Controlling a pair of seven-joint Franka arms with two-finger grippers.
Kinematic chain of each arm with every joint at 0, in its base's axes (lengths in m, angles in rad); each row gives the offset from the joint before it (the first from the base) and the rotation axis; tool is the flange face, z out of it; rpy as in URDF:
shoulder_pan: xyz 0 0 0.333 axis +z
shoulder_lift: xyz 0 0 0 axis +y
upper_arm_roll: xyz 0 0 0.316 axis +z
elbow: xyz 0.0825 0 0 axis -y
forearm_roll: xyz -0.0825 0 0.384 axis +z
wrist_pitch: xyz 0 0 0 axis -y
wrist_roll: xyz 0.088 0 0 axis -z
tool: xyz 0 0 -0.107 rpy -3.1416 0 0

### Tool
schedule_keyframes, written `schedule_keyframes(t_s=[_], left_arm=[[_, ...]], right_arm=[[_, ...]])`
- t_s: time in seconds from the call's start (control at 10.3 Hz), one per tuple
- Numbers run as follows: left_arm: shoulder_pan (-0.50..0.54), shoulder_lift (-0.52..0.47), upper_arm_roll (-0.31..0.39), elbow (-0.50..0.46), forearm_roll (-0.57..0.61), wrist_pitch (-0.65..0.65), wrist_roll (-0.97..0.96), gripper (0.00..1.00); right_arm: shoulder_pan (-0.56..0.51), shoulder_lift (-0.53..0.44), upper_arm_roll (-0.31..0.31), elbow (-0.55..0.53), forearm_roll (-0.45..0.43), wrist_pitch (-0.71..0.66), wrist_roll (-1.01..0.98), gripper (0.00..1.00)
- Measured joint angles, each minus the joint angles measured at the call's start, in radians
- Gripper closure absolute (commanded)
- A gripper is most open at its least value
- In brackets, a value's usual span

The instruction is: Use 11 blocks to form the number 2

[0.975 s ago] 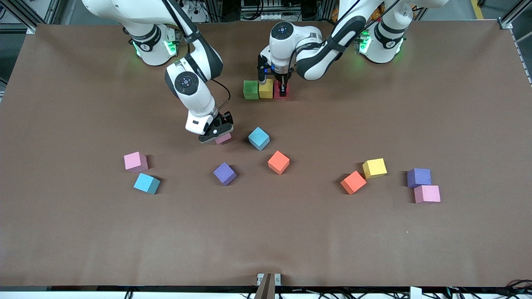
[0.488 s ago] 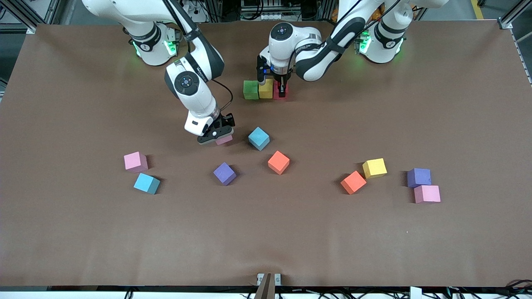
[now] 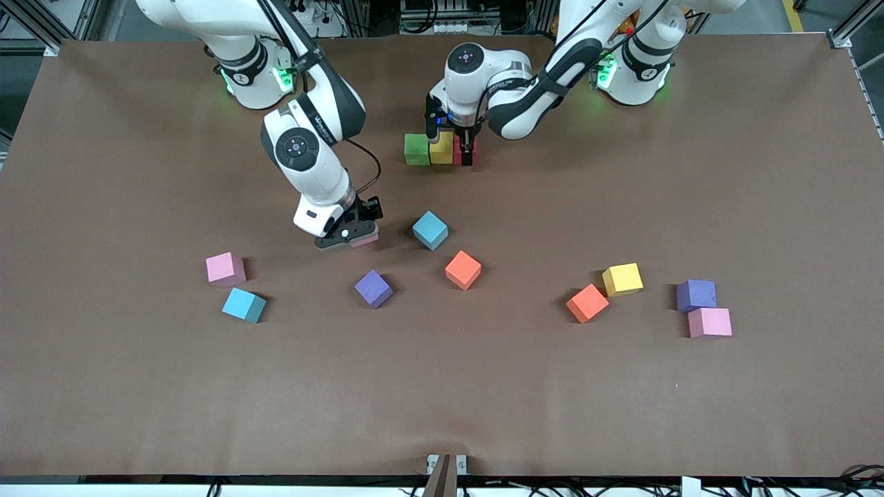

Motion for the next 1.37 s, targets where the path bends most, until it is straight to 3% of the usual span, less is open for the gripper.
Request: schedule_keyframes(t_s=[1.37], left_arm=[[0.004,-0.059,-0.001,0.004,0.002,-0.001,0.000,0.00]], right_arm=[[0.040,0.000,0.010,0.047,0.000,-0.048,0.119,1.00]])
